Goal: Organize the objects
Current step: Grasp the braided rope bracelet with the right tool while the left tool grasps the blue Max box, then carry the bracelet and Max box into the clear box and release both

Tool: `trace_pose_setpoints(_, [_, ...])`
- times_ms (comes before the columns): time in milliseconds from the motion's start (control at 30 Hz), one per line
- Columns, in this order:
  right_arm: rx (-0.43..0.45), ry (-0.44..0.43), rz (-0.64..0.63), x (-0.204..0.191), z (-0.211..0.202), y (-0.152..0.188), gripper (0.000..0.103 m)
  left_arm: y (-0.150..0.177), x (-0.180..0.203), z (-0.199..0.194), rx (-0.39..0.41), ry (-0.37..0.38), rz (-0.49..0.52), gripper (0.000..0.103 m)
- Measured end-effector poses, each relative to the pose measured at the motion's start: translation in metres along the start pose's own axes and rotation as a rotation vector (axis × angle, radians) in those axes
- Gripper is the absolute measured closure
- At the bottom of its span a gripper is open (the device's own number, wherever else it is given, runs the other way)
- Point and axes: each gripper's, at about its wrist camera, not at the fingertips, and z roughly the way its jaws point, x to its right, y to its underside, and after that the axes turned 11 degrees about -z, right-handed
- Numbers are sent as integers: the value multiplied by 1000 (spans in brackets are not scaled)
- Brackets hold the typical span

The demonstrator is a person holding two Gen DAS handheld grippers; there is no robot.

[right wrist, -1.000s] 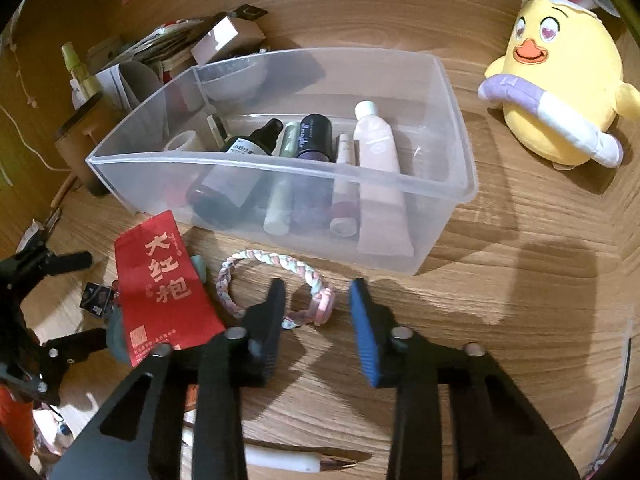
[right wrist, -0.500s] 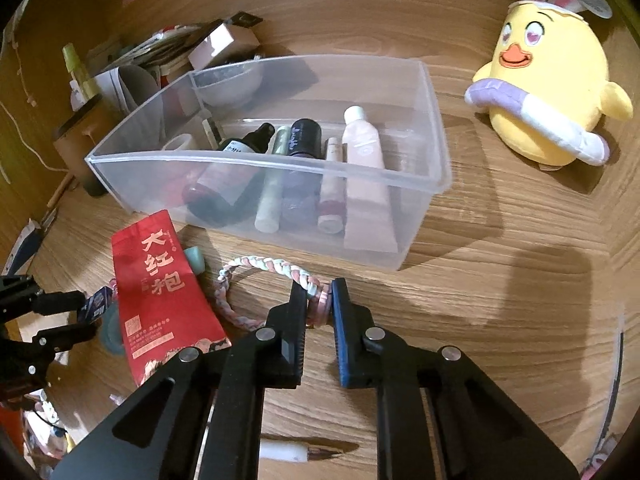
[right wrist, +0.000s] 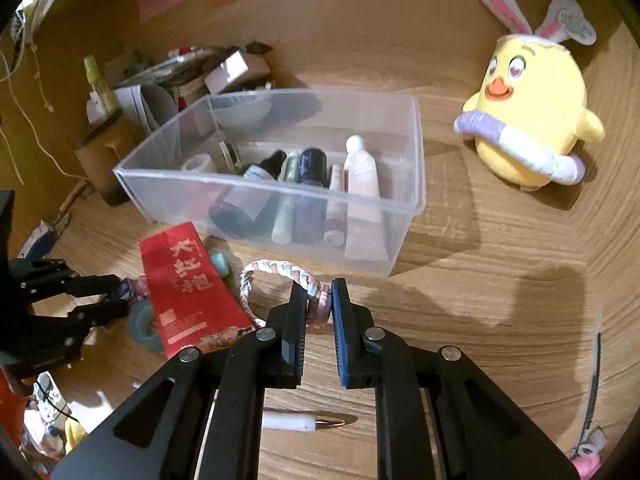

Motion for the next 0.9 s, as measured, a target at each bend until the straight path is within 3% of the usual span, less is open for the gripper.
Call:
trace_pose_setpoints(533, [152,17,34,7,-43,-25,92,-29,-10,-52,216,-17,-112,76])
trace_pose_setpoints(900, [214,7,28,8,-52,-45,92,-65,-4,-65,295,-10,-147,76])
